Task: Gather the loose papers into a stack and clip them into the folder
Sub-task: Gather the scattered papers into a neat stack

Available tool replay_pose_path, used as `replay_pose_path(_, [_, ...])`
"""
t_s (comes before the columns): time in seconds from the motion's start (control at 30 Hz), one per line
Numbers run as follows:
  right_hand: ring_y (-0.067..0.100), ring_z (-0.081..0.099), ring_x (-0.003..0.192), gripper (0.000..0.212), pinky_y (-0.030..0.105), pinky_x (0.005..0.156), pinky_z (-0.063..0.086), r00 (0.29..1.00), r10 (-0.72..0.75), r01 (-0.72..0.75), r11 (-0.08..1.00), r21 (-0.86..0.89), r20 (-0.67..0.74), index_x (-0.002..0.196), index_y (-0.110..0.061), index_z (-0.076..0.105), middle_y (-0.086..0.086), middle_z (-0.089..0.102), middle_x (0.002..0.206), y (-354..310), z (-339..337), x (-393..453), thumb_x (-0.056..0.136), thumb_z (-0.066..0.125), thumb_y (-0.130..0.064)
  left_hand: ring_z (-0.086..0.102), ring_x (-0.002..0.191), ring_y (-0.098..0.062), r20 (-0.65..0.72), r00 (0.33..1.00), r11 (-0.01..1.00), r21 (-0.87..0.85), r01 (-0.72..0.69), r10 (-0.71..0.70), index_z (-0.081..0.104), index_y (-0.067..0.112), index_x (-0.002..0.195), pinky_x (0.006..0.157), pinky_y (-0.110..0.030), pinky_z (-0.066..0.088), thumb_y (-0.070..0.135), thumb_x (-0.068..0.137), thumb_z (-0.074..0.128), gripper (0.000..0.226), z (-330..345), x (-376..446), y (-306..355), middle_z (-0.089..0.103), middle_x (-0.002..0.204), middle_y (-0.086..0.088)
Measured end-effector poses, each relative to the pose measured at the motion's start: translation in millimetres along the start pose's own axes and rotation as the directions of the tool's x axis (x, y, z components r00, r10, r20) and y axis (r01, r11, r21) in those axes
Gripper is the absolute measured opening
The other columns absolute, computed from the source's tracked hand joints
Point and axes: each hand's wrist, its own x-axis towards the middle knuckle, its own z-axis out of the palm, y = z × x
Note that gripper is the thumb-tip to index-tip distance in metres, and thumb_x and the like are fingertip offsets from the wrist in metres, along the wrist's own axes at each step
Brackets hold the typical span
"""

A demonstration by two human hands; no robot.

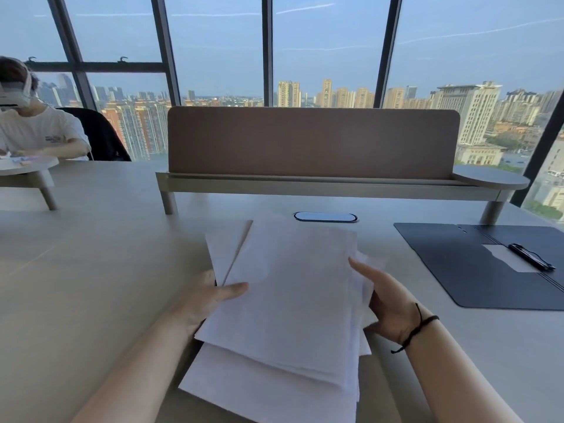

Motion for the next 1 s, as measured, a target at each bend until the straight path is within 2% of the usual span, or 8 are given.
replay_pose_path(0.13, [0.032, 0.076, 0.095, 0.030, 0.043, 0.080, 0.062, 1.000, -0.002, -0.001, 0.991, -0.137, -0.018, 0.120, -0.005, 0.071, 0.017, 0.076, 0.113, 3.8, 7.1, -5.4, 0.091, 0.066, -0.014, 0.076, 0.096, -0.028, -0.004, 1.000, 0.999, 0.053, -0.011, 0.011, 0.074, 0.008, 0.108, 0.075, -0.034, 0.060, 0.012, 0.081, 0.080, 0.028, 5.1, -1.9, 2.4, 0.079, 0.103, -0.009])
replay_pose_path(0.27, [0.033, 0.076, 0.096, 0.029, 0.043, 0.079, 0.063, 0.997, -0.065, 0.060, 0.991, -0.124, -0.039, 0.119, -0.002, 0.069, 0.018, 0.076, 0.113, 4.8, 2.6, -3.7, 0.090, 0.064, -0.007, 0.077, 0.092, -0.027, -0.017, 1.000, 0.997, 0.069, -0.022, 0.023, 0.074, 0.007, 0.106, 0.069, -0.029, 0.059, 0.008, 0.082, 0.077, 0.025, 8.9, -5.6, 6.4, 0.080, 0.100, -0.008])
replay_pose_path(0.47, [0.041, 0.069, 0.110, 0.043, 0.056, 0.097, 0.053, 0.978, -0.130, 0.135, 0.991, 0.020, -0.162, 0.122, -0.007, 0.071, 0.019, 0.074, 0.117, 6.6, -2.0, 3.2, 0.089, 0.069, -0.034, 0.077, 0.090, -0.029, -0.031, 0.999, 0.999, -0.045, -0.016, 0.014, 0.074, 0.002, 0.103, 0.067, -0.029, 0.061, 0.005, 0.073, 0.081, 0.031, 13.9, -12.8, 9.7, 0.079, 0.100, -0.013])
replay_pose_path(0.53, [0.040, 0.069, 0.110, 0.048, 0.057, 0.097, 0.053, 0.968, -0.136, 0.160, 0.982, 0.099, -0.211, 0.120, -0.011, 0.073, 0.018, 0.074, 0.118, 6.2, -2.3, 3.9, 0.089, 0.067, -0.047, 0.077, 0.089, -0.030, -0.027, 0.999, 0.993, -0.111, -0.028, 0.026, 0.075, 0.002, 0.101, 0.065, -0.031, 0.061, 0.016, 0.056, 0.093, 0.051, 15.9, -13.1, 9.0, 0.079, 0.100, -0.015])
replay_pose_path(0.63, [0.039, 0.064, 0.118, 0.054, 0.055, 0.099, 0.051, 0.978, -0.126, 0.160, 0.964, 0.213, -0.167, 0.129, -0.016, 0.069, 0.017, 0.069, 0.130, 3.5, -1.6, 1.5, 0.093, 0.056, -0.054, 0.075, 0.094, -0.034, -0.025, 1.000, 0.981, -0.195, -0.024, 0.020, 0.075, 0.002, 0.105, 0.069, -0.036, 0.062, 0.030, 0.029, 0.102, 0.086, 16.4, -11.6, 8.6, 0.077, 0.106, -0.018])
replay_pose_path(0.87, [0.031, 0.075, 0.097, 0.062, 0.046, 0.084, 0.060, 0.989, -0.146, 0.146, 0.962, 0.229, -0.017, 0.120, -0.020, 0.075, 0.013, 0.074, 0.120, -2.6, 0.7, -9.6, 0.092, 0.044, -0.066, 0.073, 0.098, -0.042, 0.058, 0.993, 0.953, -0.278, 0.116, -0.104, 0.073, 0.003, 0.114, 0.080, -0.050, 0.059, 0.017, 0.033, 0.102, 0.087, 21.5, -11.6, 3.8, 0.073, 0.114, -0.025])
replay_pose_path(0.93, [0.032, 0.076, 0.094, 0.056, 0.044, 0.078, 0.062, 0.988, -0.156, 0.150, 0.971, 0.186, 0.014, 0.117, -0.018, 0.077, 0.014, 0.075, 0.115, -1.6, 3.0, -12.8, 0.091, 0.050, -0.060, 0.073, 0.098, -0.043, 0.061, 0.994, 0.957, -0.270, 0.105, -0.092, 0.072, 0.005, 0.115, 0.083, -0.053, 0.058, 0.011, 0.048, 0.097, 0.071, 22.7, -14.3, 7.0, 0.074, 0.112, -0.024])
replay_pose_path(1.0, [0.034, 0.075, 0.099, 0.048, 0.045, 0.082, 0.060, 0.986, -0.163, 0.160, 0.981, 0.108, 0.023, 0.117, -0.013, 0.076, 0.016, 0.074, 0.117, 0.5, 4.8, -15.8, 0.082, 0.069, -0.046, 0.073, 0.098, -0.043, 0.044, 0.997, 0.967, -0.245, 0.076, -0.067, 0.071, 0.005, 0.114, 0.084, -0.053, 0.058, 0.000, 0.070, 0.083, 0.046, 23.5, -17.6, 12.1, 0.075, 0.110, -0.023])
